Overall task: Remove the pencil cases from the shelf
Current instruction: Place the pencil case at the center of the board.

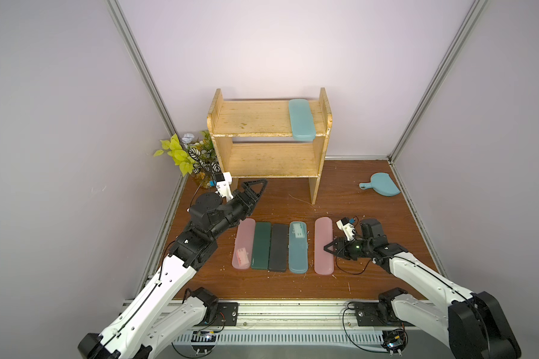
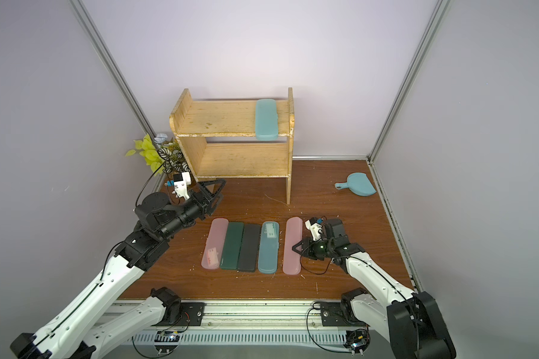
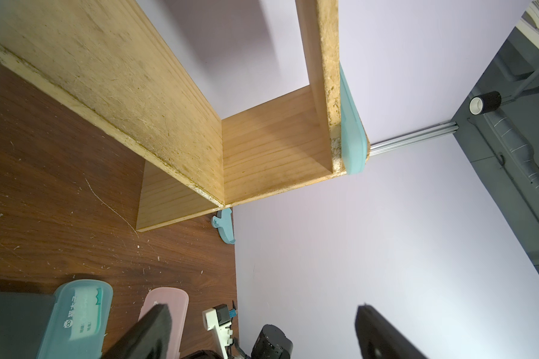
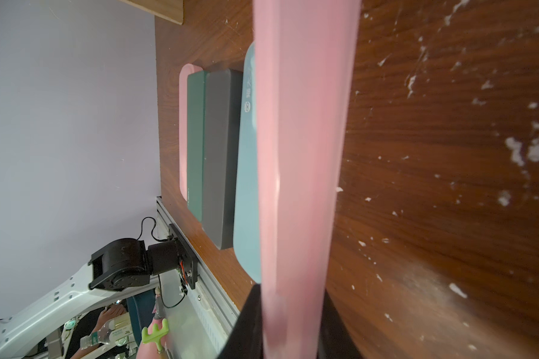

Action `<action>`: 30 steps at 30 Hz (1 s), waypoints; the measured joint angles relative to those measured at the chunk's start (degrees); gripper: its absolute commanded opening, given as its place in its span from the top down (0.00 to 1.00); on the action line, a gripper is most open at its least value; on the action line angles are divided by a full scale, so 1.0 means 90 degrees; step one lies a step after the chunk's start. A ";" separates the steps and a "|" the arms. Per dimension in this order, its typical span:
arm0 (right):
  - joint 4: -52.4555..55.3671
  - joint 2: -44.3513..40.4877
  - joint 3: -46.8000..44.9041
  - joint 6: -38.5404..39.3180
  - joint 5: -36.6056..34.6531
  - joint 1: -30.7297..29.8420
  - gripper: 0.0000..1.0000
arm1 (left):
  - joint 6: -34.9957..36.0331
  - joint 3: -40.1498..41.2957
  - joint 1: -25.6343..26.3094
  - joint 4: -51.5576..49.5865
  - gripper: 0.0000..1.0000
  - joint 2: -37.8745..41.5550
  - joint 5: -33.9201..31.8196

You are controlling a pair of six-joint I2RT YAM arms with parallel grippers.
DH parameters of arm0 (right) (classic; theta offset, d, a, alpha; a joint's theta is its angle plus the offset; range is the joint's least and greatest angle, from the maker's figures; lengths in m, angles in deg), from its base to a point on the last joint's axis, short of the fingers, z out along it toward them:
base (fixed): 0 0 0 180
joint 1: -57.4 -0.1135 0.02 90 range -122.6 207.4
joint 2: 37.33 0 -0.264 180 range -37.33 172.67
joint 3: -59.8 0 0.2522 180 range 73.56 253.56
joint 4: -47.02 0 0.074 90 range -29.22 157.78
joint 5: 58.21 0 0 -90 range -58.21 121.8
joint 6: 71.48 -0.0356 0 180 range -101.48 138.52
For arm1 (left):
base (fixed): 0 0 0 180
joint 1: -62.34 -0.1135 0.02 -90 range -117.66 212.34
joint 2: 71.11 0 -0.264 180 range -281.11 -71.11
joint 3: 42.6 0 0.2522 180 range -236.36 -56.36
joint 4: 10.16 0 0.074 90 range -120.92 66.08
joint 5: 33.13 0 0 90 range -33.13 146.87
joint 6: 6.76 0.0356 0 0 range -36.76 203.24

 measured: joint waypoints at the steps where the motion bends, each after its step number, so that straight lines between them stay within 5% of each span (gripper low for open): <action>1: -0.0039 0.0058 0.0000 0.0000 0.0046 0.0005 0.80 | 0.0000 0.0000 0.0000 0.0005 0.13 -0.0015 0.0000; 30: -0.1406 0.1817 0.0051 -0.0306 0.0865 0.0034 0.80 | 0.0000 0.0000 0.0000 0.0019 0.14 -0.0104 -0.0170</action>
